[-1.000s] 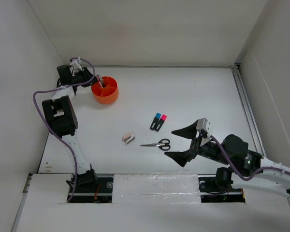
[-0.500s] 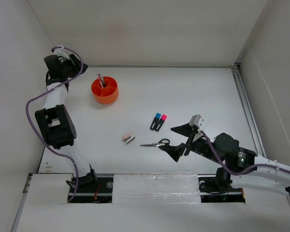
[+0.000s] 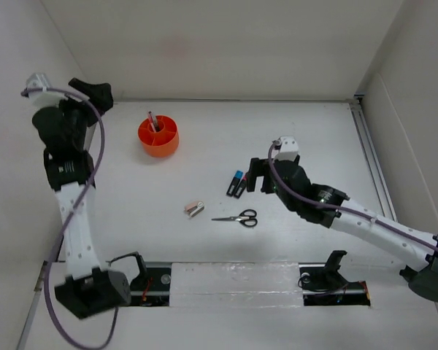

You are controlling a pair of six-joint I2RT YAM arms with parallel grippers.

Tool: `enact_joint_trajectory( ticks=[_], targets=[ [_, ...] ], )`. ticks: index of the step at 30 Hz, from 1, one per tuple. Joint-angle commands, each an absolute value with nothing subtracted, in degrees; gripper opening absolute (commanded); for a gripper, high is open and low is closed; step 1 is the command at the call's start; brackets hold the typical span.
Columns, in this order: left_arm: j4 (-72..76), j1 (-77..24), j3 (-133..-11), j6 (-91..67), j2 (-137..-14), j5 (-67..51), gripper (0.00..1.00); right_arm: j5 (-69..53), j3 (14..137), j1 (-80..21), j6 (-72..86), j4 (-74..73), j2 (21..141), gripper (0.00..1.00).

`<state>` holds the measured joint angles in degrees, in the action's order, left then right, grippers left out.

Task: Sort the stationery into containers
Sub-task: Pick up the pen from the center of the board.

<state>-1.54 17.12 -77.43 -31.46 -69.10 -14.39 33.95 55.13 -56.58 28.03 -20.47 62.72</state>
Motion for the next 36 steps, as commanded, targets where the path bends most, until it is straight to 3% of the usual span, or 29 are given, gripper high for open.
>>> enact_joint_trajectory(
  ticks=[1,3,5,10,14,20,30,36],
  targets=[
    [13.55,17.14,-61.22,-39.35,-55.67,-20.12,1.0,26.74,55.11,-50.9,31.3,-19.79,61.61,1.0],
    [24.47,17.14,-48.07,-45.24,-49.86,-23.37,1.0,25.05,54.5,-48.88,31.29,-19.25,61.61,1.0],
    [30.06,17.14,-44.57,-48.5,-45.62,-23.99,1.0,23.39,54.49,-47.82,32.69,-19.86,62.48,1.0],
    [19.28,16.27,-49.73,-44.05,-50.52,-27.69,1.0,22.68,56.42,-44.3,36.47,-22.05,69.16,1.0],
    [1.88,16.26,-59.3,-41.66,-60.17,-26.64,1.0,25.48,59.5,-43.77,41.73,-23.81,76.36,1.0],
    [-14.67,16.26,-62.31,-39.9,-67.41,-25.93,1.0,26.63,65.03,-42.71,48.07,-26.27,87.61,0.99],
    [-20.04,15.21,-58.99,-36.22,-58.02,-6.52,1.0,27.77,70.22,-42.19,55.28,-28.73,101.95,0.95],
    [-16.97,14.59,-52.04,-31.56,-49.14,-11.15,1.0,28.39,72.25,-42.19,58.61,-31.03,105.81,0.89]
  ],
)
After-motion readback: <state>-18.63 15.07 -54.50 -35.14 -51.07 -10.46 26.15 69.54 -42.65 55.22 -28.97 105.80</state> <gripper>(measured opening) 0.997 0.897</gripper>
